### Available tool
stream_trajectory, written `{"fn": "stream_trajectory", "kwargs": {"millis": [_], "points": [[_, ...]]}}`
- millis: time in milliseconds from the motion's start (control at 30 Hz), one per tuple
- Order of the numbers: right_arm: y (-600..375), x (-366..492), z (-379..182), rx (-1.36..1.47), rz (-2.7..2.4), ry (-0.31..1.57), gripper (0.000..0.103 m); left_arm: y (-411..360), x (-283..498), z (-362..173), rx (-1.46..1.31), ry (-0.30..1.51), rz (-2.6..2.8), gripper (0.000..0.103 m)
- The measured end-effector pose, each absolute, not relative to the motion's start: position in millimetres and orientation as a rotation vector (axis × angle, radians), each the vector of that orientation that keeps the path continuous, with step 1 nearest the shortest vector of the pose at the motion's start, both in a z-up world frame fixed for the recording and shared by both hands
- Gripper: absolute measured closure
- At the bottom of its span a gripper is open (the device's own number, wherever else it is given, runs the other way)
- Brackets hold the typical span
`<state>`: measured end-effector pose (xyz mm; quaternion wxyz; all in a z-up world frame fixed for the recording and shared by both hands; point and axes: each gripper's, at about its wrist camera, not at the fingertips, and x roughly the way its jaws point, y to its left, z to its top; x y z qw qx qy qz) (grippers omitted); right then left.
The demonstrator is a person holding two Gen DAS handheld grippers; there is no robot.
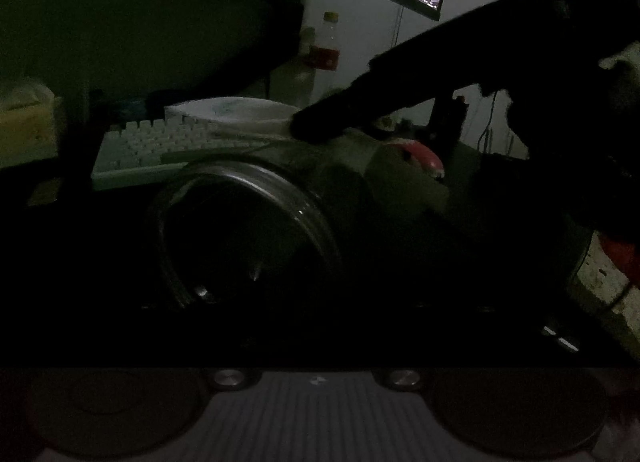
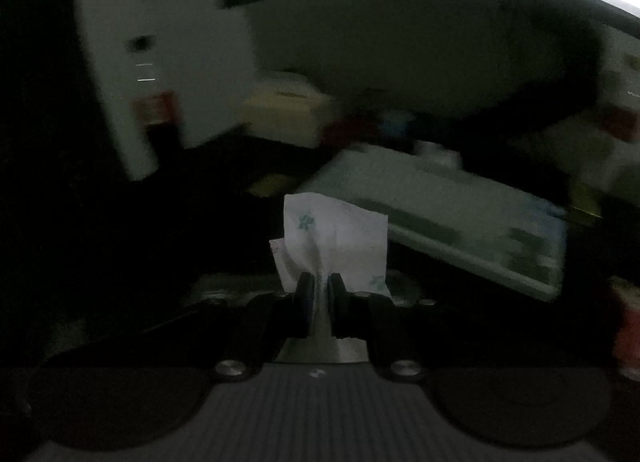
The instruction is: Clean container
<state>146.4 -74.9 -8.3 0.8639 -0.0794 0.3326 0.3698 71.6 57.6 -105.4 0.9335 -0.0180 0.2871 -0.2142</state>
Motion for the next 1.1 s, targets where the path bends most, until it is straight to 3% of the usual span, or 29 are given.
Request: {"fn": "stream_trajectory", "kwargs": {"millis": [167,200,267,567,800,1100], "points": [[-72,141,-8,-0.198,0.818,0.675,0.093,57,69,-105,-0.052,0.582,-0.44,0.035],[-75,147,-9,-0.199,0.776,0.675,0.092,58,69,-105,-0.063,0.582,-0.446,0.029],[-83,161,-11,-0.19,0.677,0.683,0.092,60,69,-105,-0.087,0.582,-0.456,0.026],[-57,128,-9,-0.241,0.836,0.641,0.092,58,66,-105,-0.081,0.58,-0.441,0.025],[-68,167,-13,-0.22,0.623,0.669,0.092,67,63,-104,-0.122,0.58,-0.397,0.025],[-47,148,-9,-0.235,0.793,0.644,0.092,70,79,-99,-0.136,0.598,-0.379,0.025]]}}
